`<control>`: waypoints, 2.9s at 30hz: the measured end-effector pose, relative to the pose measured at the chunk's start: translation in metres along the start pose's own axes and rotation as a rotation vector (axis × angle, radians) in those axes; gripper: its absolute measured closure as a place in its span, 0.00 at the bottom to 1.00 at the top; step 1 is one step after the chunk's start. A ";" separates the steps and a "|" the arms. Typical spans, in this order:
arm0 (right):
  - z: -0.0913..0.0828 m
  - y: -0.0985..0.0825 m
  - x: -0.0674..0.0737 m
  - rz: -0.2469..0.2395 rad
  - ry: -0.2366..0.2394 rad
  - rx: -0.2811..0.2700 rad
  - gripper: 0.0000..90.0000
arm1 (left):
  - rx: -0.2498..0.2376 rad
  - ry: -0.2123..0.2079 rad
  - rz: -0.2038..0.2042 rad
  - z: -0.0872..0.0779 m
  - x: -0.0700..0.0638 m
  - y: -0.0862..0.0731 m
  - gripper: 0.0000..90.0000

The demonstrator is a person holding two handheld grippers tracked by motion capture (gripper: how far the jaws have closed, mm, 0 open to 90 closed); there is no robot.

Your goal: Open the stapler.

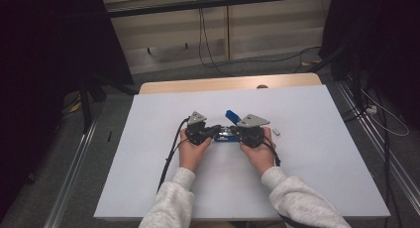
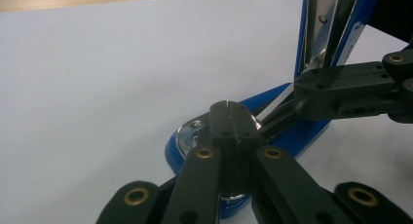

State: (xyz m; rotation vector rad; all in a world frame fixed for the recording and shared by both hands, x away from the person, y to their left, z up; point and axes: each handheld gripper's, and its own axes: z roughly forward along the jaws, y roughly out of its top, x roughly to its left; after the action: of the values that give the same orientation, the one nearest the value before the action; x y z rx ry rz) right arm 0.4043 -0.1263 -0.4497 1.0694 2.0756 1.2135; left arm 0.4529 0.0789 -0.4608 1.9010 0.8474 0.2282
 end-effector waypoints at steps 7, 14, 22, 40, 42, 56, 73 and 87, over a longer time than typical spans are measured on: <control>-0.001 0.000 -0.001 0.013 -0.017 -0.009 1.00 | -0.005 -0.003 -0.004 0.000 0.000 -0.001 1.00; -0.009 0.004 -0.008 0.001 -0.054 -0.024 1.00 | -0.007 -0.003 0.000 0.001 0.000 0.000 1.00; -0.017 0.016 -0.011 -0.048 -0.075 -0.026 1.00 | -0.007 -0.004 -0.001 0.001 0.000 0.000 1.00; -0.017 0.012 -0.012 -0.005 -0.095 -0.024 1.00 | -0.006 0.000 0.010 0.001 -0.001 0.000 1.00; -0.017 0.012 -0.011 -0.008 -0.101 -0.025 1.00 | -0.007 -0.001 0.011 0.001 -0.001 -0.001 1.00; -0.021 0.012 -0.012 0.014 -0.118 -0.031 1.00 | -0.008 -0.003 0.012 0.001 -0.001 -0.001 1.00; -0.039 -0.006 -0.053 0.081 -0.211 -0.015 1.00 | -0.007 -0.004 0.010 0.000 -0.001 -0.001 1.00; -0.038 -0.022 -0.062 0.078 -0.194 0.026 1.00 | 0.002 0.014 0.032 0.000 -0.004 0.000 1.00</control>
State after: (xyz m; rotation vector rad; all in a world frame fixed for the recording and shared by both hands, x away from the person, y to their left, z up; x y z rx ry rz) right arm 0.4030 -0.2018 -0.4487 1.2387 1.9229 1.0750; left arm 0.4504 0.0763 -0.4603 1.9173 0.8274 0.2602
